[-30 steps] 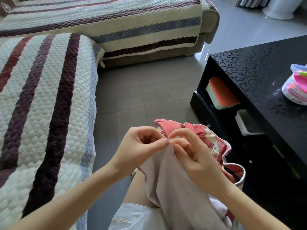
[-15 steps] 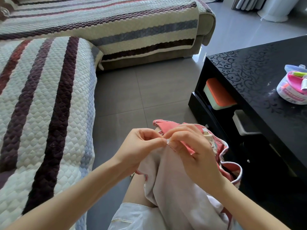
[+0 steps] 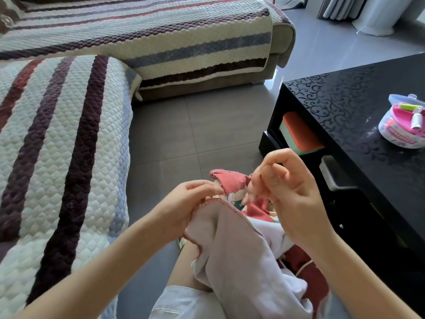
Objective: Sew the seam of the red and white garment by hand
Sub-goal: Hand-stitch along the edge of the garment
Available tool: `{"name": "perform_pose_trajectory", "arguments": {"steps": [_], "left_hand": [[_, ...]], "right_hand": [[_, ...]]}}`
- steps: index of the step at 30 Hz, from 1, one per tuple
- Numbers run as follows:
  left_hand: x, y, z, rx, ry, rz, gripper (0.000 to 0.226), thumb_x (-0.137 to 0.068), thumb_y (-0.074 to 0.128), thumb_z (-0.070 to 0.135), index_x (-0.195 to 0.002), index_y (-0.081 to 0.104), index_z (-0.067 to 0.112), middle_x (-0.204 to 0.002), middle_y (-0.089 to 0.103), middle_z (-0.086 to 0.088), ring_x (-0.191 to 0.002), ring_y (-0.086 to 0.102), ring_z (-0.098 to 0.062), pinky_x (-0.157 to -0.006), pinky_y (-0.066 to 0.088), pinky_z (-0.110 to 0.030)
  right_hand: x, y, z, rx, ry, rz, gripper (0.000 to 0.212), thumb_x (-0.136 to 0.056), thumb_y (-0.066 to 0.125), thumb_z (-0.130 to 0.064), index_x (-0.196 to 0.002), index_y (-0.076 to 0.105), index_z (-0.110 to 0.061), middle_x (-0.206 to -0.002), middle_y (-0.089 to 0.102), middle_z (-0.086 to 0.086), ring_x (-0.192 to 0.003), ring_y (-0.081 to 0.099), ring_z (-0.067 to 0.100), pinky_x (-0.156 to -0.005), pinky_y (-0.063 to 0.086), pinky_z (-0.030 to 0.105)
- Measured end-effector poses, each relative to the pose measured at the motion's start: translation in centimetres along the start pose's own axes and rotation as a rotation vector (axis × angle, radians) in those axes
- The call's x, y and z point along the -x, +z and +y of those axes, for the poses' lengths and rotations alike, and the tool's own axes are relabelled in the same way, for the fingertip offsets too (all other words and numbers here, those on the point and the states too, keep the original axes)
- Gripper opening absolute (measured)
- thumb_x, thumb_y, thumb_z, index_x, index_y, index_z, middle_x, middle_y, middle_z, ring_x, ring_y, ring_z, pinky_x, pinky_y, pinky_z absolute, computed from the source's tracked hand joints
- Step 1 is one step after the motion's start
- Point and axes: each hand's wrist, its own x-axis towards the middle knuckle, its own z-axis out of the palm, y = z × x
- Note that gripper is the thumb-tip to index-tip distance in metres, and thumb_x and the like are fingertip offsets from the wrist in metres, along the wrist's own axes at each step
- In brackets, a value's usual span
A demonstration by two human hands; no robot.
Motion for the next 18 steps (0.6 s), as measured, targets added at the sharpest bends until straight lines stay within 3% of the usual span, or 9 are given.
{"name": "perform_pose_trajectory", "arguments": {"steps": [3,6,10,13,16,18], "left_hand": [[-0.2,-0.3,1.8,0.039,-0.007,-0.052,0.007,-0.054,0.069,0.023,-0.057,0.066,0.018,-0.064,0.056,0.002,-0.06,0.048,-0.01,-0.056,0.039,-0.021],[0.0,-0.9,4.1,0.018,0.095,-0.125,0.006,-0.052,0.066,0.026,-0.052,0.063,0.02,-0.066,0.057,0.003,-0.065,0.052,-0.009,-0.068,0.038,-0.025],[0.7,-1.0,7.3,-0.194,0.271,-0.244,0.016,-0.066,0.064,0.017,-0.051,0.061,0.02,-0.056,0.051,0.007,-0.056,0.049,-0.007,-0.063,0.044,-0.017],[0.9,-0.5,8.9,-0.269,0.339,-0.304,0.021,-0.076,0.059,0.016,-0.057,0.068,0.02,-0.057,0.058,0.01,-0.056,0.051,-0.002,-0.059,0.043,-0.012],[0.7,0.1,9.6,-0.3,0.376,-0.326,0.016,-0.076,0.063,0.017,-0.063,0.072,0.019,-0.063,0.064,0.009,-0.06,0.054,-0.001,-0.061,0.044,-0.011],[0.5,0.4,9.7,-0.316,0.383,-0.316,0.014,-0.076,0.064,0.018,-0.064,0.073,0.018,-0.065,0.065,0.007,-0.061,0.054,-0.001,-0.061,0.044,-0.011]], "right_hand": [[-0.3,-1.0,-0.2,-0.05,0.087,0.042,0.015,-0.086,0.06,-0.028,-0.087,0.054,-0.014,-0.057,0.045,0.002,-0.047,0.039,0.018,-0.044,0.034,0.022],[-0.9,-2.1,0.1,0.156,0.061,0.111,0.008,-0.091,0.061,-0.026,-0.085,0.059,-0.02,-0.052,0.034,0.0,-0.046,0.025,0.015,-0.042,0.021,0.025],[-1.3,-2.2,1.0,0.56,-0.005,0.058,0.01,-0.096,0.051,-0.017,-0.089,0.058,-0.017,-0.055,0.037,0.003,-0.045,0.029,0.008,-0.043,0.026,0.019],[-1.4,-1.8,1.7,0.754,0.014,-0.021,0.014,-0.095,0.044,-0.02,-0.089,0.054,-0.028,-0.06,0.044,0.0,-0.048,0.034,0.009,-0.047,0.032,0.028],[-1.8,-0.9,1.7,0.799,0.022,-0.095,0.017,-0.094,0.041,-0.02,-0.087,0.051,-0.032,-0.065,0.052,-0.013,-0.055,0.043,0.01,-0.053,0.037,0.026],[-1.8,-0.1,1.5,0.734,0.01,-0.138,0.016,-0.094,0.042,-0.018,-0.088,0.052,-0.029,-0.066,0.051,-0.009,-0.055,0.042,0.008,-0.054,0.035,0.02]]}}
